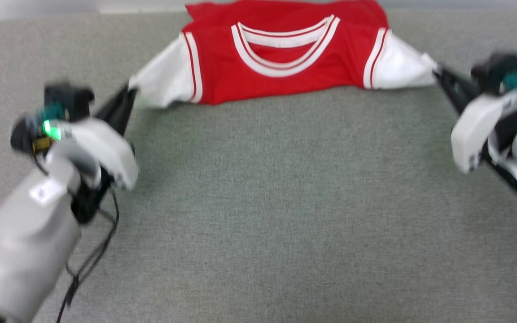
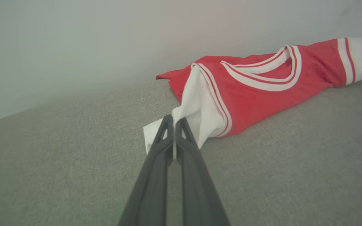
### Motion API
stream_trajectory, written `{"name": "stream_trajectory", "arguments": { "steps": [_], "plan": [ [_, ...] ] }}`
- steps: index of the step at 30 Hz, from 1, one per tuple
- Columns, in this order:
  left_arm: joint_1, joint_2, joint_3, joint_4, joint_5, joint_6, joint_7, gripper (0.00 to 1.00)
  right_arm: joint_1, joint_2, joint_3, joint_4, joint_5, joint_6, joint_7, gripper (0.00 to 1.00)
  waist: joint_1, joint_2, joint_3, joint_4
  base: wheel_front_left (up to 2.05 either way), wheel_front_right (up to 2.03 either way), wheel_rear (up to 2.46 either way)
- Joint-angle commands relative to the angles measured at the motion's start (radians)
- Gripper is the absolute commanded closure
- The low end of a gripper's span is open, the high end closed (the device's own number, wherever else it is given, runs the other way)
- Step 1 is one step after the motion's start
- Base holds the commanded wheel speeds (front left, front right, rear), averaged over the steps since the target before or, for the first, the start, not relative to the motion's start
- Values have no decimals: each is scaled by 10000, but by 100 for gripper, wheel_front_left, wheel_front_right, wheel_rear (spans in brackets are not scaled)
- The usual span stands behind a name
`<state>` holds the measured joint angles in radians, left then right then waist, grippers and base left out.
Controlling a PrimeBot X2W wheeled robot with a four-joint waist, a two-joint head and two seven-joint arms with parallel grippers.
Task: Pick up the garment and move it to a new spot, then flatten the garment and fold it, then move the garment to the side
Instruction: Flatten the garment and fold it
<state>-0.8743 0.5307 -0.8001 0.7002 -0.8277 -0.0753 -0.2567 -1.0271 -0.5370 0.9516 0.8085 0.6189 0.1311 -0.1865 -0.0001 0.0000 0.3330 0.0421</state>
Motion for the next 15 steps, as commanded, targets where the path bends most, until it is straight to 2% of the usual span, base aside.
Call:
{"name": "stream_trajectory", "arguments": {
  "steps": [1,7,15],
  "plan": [
    [598,148,-33,-209,-39,87,-42,100,498,-120,72,-191,215,-7,-73,100,1,0,-478,-78,0,0,0],
    [2534,569,48,-976,-408,369,-79,100,2050,-551,75,-652,816,-8,-289,100,1,0,-1189,-163,0,0,0],
    [4989,1179,-49,-1948,-955,1037,27,100,4500,-1331,-387,-1249,1396,-7,-481,100,1,0,-2252,-223,0,0,0]
  ]
}}
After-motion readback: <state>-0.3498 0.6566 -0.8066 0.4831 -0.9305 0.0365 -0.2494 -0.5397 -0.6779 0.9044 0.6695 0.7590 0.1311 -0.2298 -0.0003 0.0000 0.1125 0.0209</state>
